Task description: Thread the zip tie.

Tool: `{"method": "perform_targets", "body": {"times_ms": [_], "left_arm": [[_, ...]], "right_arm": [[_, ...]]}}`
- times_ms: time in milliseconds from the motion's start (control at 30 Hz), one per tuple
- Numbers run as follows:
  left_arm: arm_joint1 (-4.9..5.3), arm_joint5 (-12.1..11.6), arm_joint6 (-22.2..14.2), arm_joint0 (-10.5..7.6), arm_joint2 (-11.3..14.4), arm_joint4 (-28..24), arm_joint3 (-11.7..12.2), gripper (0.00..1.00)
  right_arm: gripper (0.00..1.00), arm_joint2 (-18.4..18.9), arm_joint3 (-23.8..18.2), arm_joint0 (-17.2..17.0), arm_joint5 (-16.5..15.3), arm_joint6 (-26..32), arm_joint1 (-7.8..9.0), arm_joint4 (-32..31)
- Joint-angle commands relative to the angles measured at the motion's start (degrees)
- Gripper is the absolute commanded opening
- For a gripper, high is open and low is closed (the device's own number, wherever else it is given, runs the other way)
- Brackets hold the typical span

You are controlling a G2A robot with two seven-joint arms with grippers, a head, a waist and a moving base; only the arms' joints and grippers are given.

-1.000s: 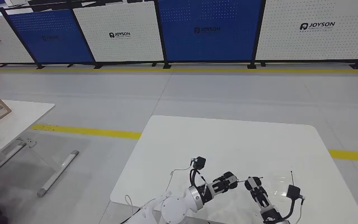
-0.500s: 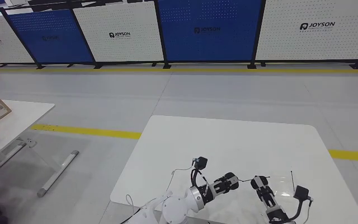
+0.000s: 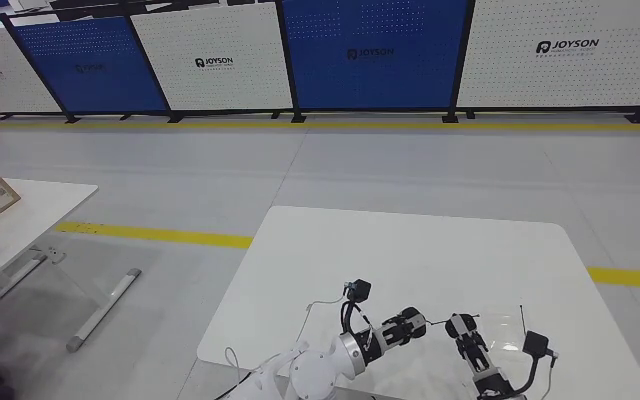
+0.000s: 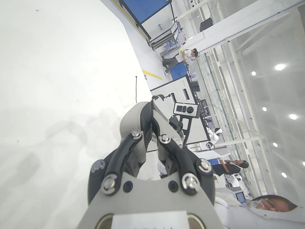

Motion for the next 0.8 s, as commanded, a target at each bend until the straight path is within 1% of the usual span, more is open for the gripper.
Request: {"method": "perform_targets", "body": {"times_ms": [0, 33, 133, 167, 267, 333, 533, 567, 633, 667, 700, 767], "left_arm": [[0.01, 0.1, 0.1, 0.02, -0.1, 0.2, 0.0, 0.24], [0.01, 0.2, 0.1, 0.03, -0.1, 0.3, 0.0, 0.23], [0.02, 0.7, 0.7, 0.13, -0.2, 1.4, -0.1, 0.27], [0.01, 0.7, 0.8, 0.18, -0.1, 1.4, -0.1, 0.25], [-0.03, 1.2, 1.4, 0.25, 0.0, 2.5, -0.3, 0.25], [-0.07, 1.9, 1.3, 0.11, 0.3, 3.5, -0.3, 0.23], [-0.34, 3.3, 0.4, -0.50, 1.4, 4.2, -0.1, 0.24], [-0.40, 3.4, 0.4, -0.64, 1.6, 4.3, 0.0, 0.23], [-0.48, 3.7, 0.5, -0.78, 1.8, 4.5, 0.1, 0.17], [-0.54, 4.0, 0.6, -0.86, 1.8, 4.4, 0.1, 0.11], [-0.58, 4.1, 0.7, -0.92, 1.9, 4.4, 0.1, 0.08], [-0.66, 4.6, 0.8, -1.08, 2.0, 4.5, 0.3, 0.13]], "right_arm": [[0.00, 0.1, -0.1, -0.1, 0.1, -0.3, -0.05, -0.4], [0.00, 0.1, -0.1, -0.1, 0.2, -0.4, -0.08, -0.4], [0.00, 0.1, -0.2, -0.2, 0.2, -0.7, -0.17, -0.5], [0.00, 0.1, -0.2, -0.3, 0.2, -0.8, -0.20, -0.5], [0.00, 0.1, -0.1, -0.3, 0.1, -0.9, -0.29, -0.7], [0.00, 0.0, 0.0, -0.3, 0.0, -1.0, -0.34, -1.1], [0.00, -0.1, -0.1, -0.5, -0.1, -1.6, -0.50, -2.0], [0.00, -0.2, 0.0, -0.5, 0.0, -1.7, -0.54, -2.1], [0.00, -0.2, 0.0, -0.4, 0.0, -1.7, -0.59, -2.2], [0.00, -0.2, 0.0, -0.4, -0.1, -1.7, -0.62, -2.3], [0.00, -0.2, 0.1, -0.4, -0.2, -1.7, -0.64, -2.3], [0.00, -0.2, 0.1, -0.4, -0.4, -1.7, -0.69, -2.5]]}}
